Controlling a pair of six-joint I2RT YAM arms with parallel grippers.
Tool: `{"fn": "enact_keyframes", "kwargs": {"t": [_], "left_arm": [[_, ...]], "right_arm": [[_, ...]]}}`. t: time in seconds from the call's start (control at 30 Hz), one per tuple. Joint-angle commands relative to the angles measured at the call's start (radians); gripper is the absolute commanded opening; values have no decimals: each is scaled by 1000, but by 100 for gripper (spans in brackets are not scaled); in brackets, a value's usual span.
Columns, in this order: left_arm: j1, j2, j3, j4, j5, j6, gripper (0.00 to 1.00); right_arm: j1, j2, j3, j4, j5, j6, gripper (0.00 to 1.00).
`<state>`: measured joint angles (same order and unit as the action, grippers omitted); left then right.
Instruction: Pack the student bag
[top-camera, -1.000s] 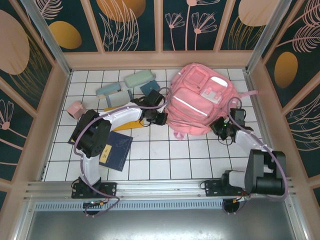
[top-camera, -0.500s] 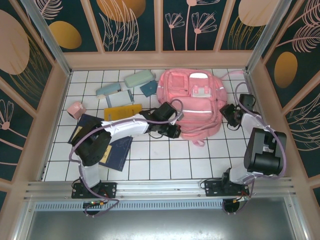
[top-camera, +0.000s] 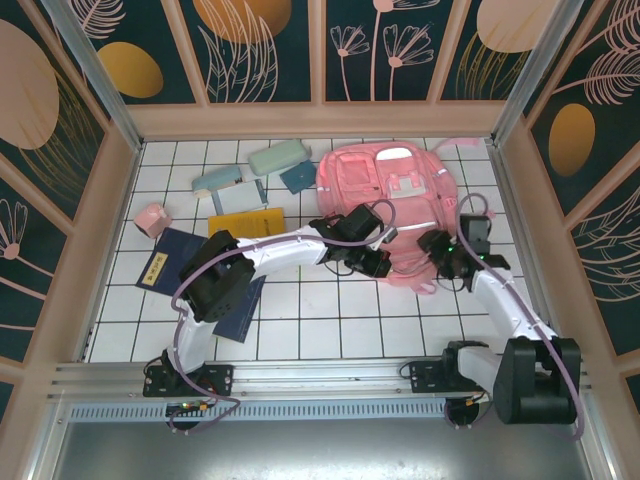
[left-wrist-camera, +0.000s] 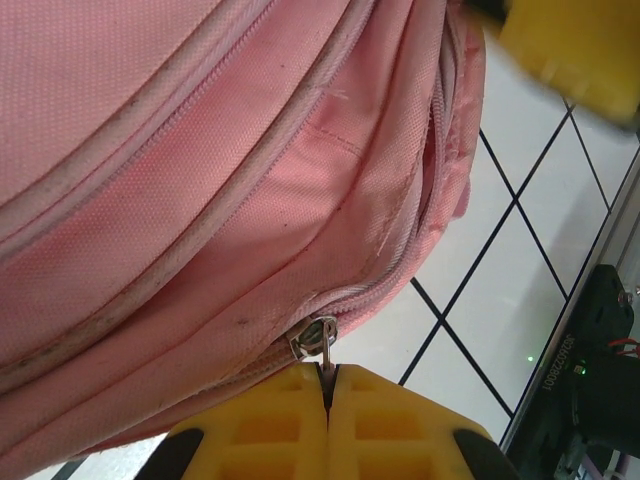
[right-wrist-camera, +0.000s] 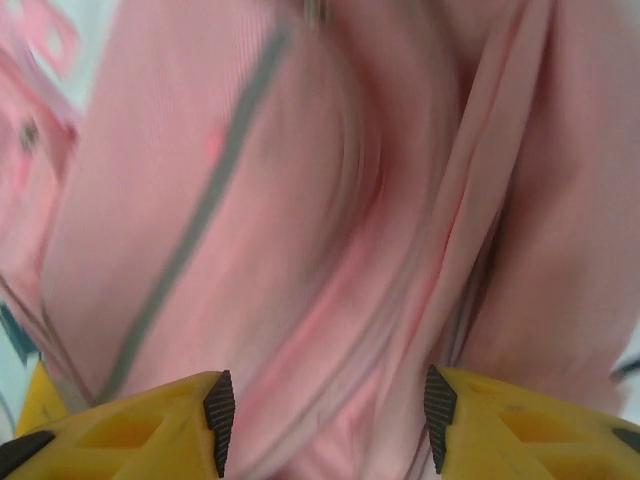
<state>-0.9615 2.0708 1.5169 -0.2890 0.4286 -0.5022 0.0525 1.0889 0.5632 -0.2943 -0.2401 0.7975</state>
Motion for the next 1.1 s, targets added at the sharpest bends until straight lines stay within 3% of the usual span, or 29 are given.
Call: {"fn": "enact_keyframes", "kwargs": {"t": [0.0, 0.27, 0.6, 0.8, 1.0, 1.03, 1.07], "left_arm": [[-1, 8, 13, 3, 21, 4, 0], [-1, -4, -9, 8, 15, 5, 0], [-2, -25, -33, 23, 1, 7, 0], [-2, -26, -36, 27, 2, 4, 0], [-3, -37, -49, 30, 7, -1, 0], [-5, -39, -51, 32, 9, -1, 0], [-5, -40, -52, 32, 10, -2, 0]], "right_arm": [[110, -39, -56, -23, 12, 172, 55], [217, -56, -87, -59, 78, 276, 55], [220, -97, -10, -221, 123, 252, 56], [221, -104, -121, -101, 33, 335, 56], [224, -64, -157, -4, 19, 378, 57], [224, -51, -162, 11, 23, 378, 55], [225, -37, -164, 27, 32, 373, 46]]}}
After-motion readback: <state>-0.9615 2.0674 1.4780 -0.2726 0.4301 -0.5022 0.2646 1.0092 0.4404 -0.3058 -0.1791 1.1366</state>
